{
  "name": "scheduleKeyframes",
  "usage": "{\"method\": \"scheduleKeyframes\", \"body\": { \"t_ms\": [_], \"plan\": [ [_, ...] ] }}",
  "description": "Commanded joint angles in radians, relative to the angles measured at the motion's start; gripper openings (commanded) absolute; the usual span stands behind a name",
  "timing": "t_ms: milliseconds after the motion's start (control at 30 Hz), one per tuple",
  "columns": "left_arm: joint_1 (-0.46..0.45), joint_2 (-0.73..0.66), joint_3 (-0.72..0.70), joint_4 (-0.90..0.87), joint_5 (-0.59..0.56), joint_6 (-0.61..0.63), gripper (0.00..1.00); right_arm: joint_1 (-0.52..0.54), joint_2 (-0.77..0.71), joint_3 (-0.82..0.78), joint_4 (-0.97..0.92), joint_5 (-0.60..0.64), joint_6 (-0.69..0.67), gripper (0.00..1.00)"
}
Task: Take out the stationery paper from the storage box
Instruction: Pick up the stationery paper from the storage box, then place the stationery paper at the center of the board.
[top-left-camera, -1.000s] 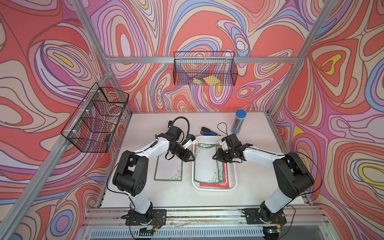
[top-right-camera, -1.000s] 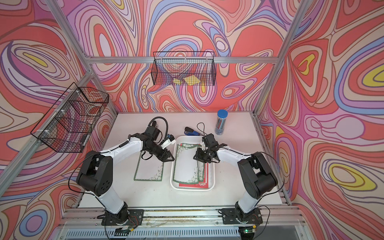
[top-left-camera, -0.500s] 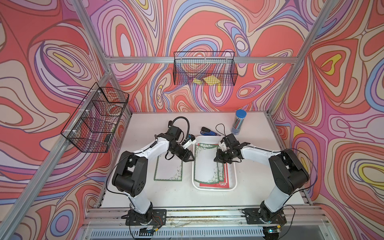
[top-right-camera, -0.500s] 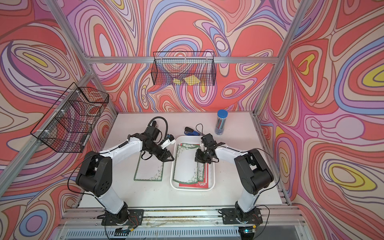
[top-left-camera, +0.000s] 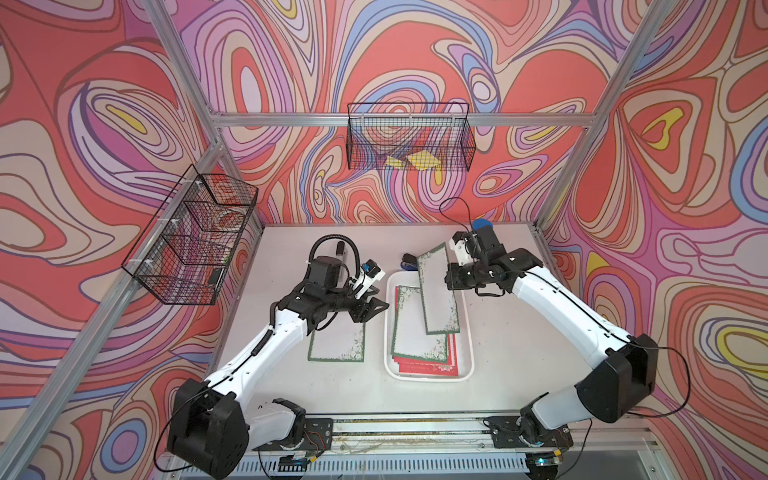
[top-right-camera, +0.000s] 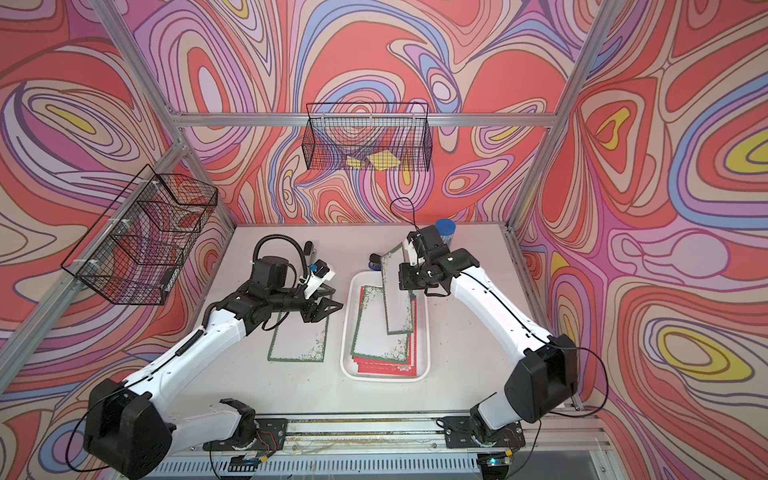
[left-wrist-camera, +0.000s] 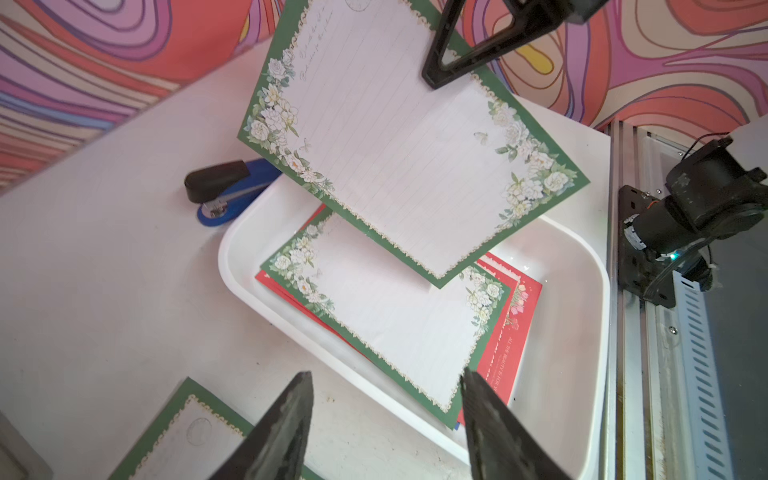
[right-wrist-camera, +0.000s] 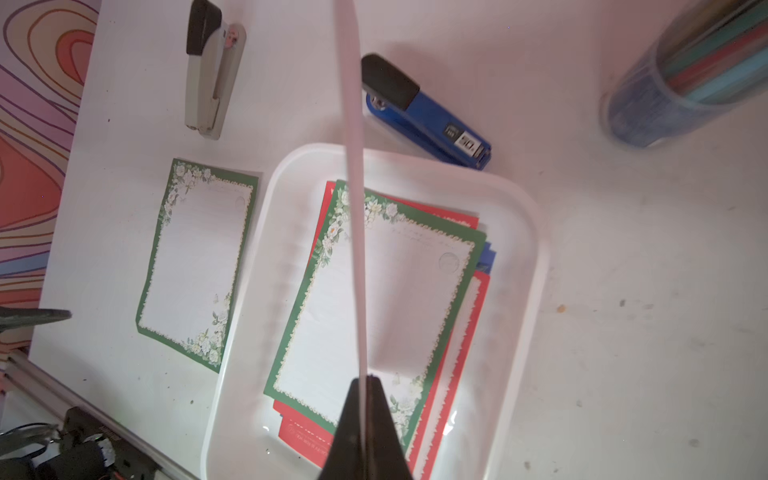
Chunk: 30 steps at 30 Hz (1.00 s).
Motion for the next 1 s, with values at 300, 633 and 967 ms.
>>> {"method": "scheduleKeyframes", "body": {
  "t_ms": [300, 633, 967],
  "plan": [
    [-0.008, -0.112, -0.052, 0.476, 0.304, -0.279, 0.62, 0.020, -0.251, 0.216, -0.143, 0.102, -0.371, 0.00],
    [-0.010, -0.075, 0.010, 0.818, 0.461, -0.603, 0.60, 0.021, -0.581, 0.044, 0.169, -0.158, -0.531, 0.00],
    [-0.040, -0.075, 0.036, 1.017, 0.516, -0.779, 0.55, 0.020, -0.581, 0.045, 0.335, -0.451, -0.337, 0.00]
  ]
}}
